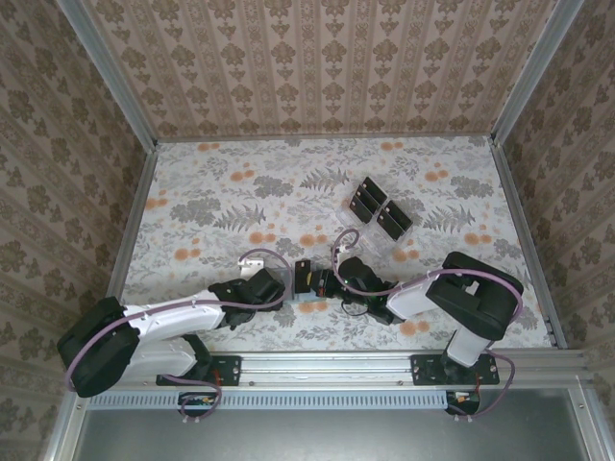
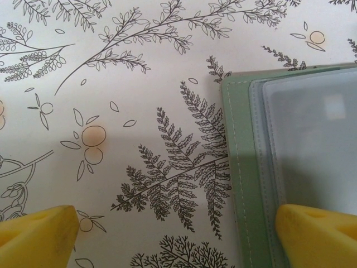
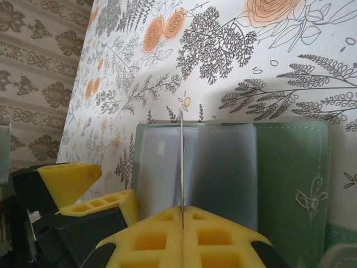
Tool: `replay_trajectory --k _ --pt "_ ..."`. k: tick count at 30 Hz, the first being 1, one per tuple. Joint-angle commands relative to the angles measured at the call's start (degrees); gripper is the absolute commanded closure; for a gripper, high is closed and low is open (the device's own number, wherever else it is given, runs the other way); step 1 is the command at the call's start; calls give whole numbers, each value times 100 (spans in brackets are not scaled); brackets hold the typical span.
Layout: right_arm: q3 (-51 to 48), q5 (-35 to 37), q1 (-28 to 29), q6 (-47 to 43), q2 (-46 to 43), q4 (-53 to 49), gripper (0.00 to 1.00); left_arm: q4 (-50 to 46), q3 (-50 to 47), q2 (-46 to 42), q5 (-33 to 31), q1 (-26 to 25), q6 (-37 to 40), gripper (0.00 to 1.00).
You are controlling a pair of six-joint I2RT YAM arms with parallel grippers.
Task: Put the credit cards into the card holder
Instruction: Insert the credit card into the card slot.
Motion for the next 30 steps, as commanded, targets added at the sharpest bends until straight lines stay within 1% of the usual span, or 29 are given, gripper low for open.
replay_trajectory --k 1,18,23,30 --pt "117 -138 -18 107 156 305 100 -162 -114 -64 -85 -28 -85 0" --pt "79 -293 6 366 430 712 100 -142 -142 -66 -62 -29 -94 0" --pt "-3 -183 3 338 229 685 100 -143 -140 -84 -57 -35 -96 0" --pt "-14 -35 -3 138 -112 332 100 -139 -152 -87 -57 -28 -109 0"
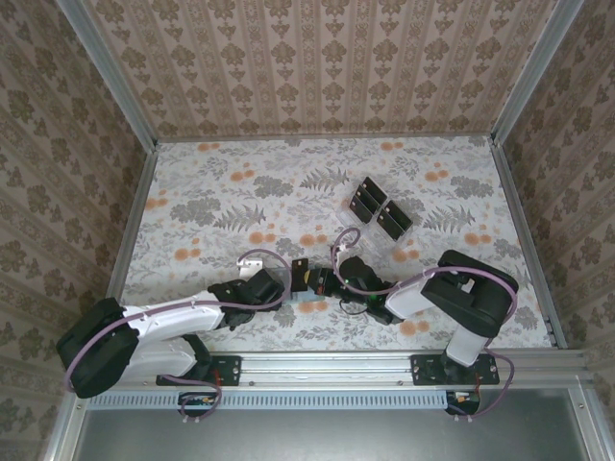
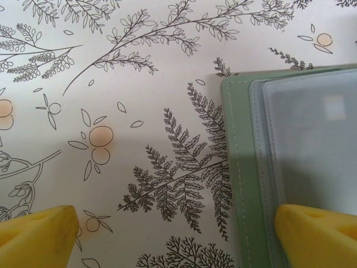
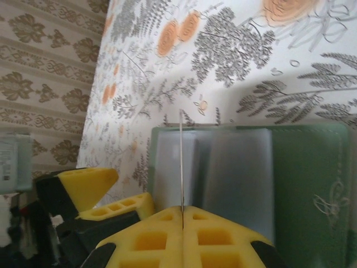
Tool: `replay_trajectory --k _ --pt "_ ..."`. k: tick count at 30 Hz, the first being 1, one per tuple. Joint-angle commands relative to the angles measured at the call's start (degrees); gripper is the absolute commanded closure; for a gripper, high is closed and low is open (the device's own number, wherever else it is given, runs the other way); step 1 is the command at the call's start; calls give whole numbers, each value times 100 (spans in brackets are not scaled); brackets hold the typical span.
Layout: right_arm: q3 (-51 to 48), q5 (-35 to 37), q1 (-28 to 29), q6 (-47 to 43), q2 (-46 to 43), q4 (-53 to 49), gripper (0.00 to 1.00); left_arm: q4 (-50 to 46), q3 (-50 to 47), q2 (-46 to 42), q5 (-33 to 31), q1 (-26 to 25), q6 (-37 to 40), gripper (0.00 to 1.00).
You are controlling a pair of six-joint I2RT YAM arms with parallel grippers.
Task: Put the credit cards into the card holder
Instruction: Insert the credit card into the card slot.
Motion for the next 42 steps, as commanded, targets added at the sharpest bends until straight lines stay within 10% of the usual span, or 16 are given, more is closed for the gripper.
replay_trajectory --k 1,42 --pt "12 102 -6 -147 -213 -118 100 -141 -114 -53 24 -28 -92 0" --pt "-202 -324 10 353 579 819 100 -180 -149 -89 2 -42 -109 0"
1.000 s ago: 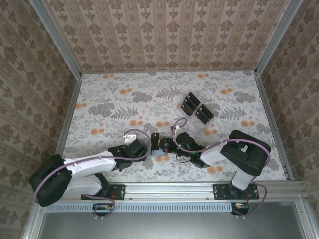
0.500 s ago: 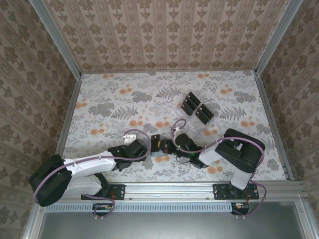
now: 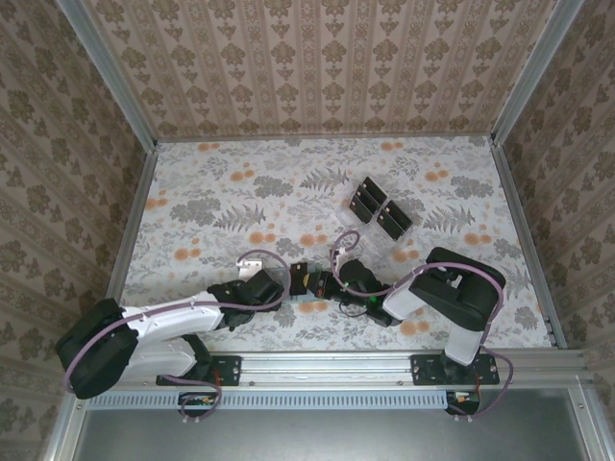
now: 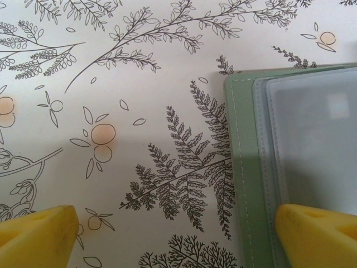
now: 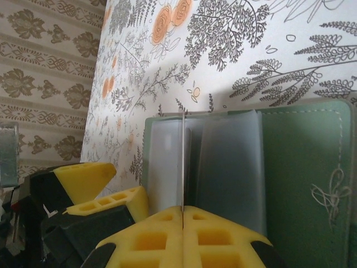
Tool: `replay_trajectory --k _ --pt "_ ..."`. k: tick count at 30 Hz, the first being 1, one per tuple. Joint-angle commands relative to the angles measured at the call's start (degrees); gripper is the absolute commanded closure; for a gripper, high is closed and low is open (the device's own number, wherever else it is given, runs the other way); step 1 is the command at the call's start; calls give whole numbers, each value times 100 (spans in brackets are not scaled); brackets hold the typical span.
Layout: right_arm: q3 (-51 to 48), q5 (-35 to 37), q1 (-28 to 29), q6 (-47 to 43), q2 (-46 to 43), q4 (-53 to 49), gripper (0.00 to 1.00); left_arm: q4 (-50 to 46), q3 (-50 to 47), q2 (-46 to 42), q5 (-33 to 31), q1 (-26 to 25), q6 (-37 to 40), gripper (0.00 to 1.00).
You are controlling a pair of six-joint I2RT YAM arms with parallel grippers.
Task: Put the credit cards into the card holder
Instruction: Insert the credit card into the card slot.
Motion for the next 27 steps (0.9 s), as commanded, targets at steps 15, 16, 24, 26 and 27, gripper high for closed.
replay_trajectory --k 15,16,24,26,27 --pt "-223 -217 4 259 273 432 100 -177 -114 -72 0 -43 -94 0" --pt "-216 -229 5 269 305 457 100 -186 -121 -70 0 -36 -95 0" --pt "-188 -291 4 377 469 609 100 -195 -112 -71 -5 -39 -88 0" --pt "-179 -317 5 384 490 610 100 -191 -114 -71 -9 -35 -94 0" --pt "-179 -327 4 395 502 609 100 -181 -121 -71 -4 -36 -94 0"
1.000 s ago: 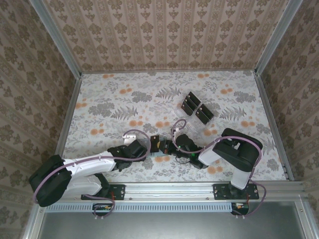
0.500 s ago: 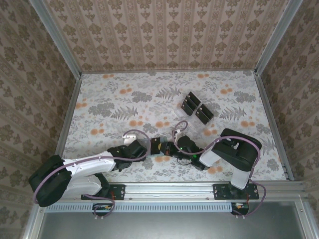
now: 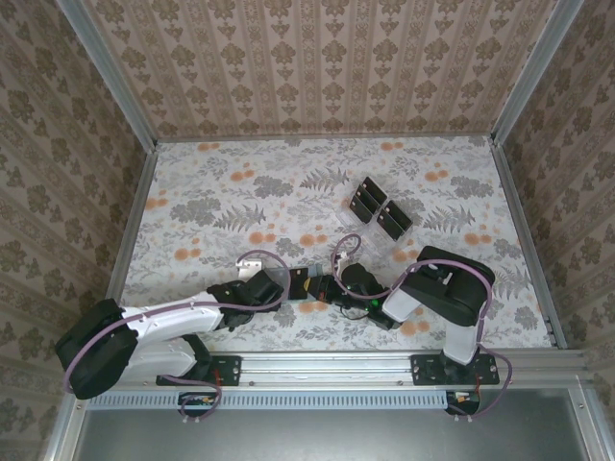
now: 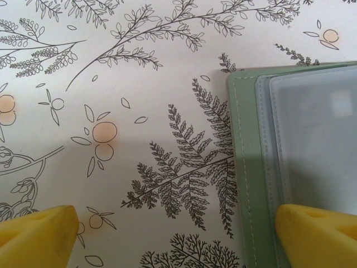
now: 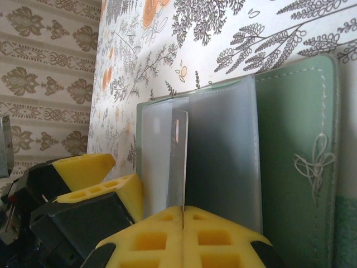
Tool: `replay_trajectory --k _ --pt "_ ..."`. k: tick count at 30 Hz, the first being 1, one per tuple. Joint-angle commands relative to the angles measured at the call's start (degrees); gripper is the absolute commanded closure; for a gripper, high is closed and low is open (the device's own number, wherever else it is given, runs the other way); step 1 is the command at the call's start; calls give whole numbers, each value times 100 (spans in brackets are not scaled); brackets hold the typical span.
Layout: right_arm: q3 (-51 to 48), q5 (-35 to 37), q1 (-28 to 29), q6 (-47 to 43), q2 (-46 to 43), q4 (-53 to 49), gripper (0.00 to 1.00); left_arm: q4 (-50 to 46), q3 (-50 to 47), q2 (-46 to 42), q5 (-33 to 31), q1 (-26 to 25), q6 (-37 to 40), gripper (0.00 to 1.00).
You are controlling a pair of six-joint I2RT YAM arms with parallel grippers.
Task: Put the credit cards into the card holder
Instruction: Insert the credit card into the card slot.
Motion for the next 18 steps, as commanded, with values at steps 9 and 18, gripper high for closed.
replay_trajectory --k 9,18 --pt "-70 -141 6 92 172 100 100 -192 -92 -54 -9 -37 -72 0" --pt "14 -273 5 207 351 72 100 -180 -86 -52 -9 -42 -64 0"
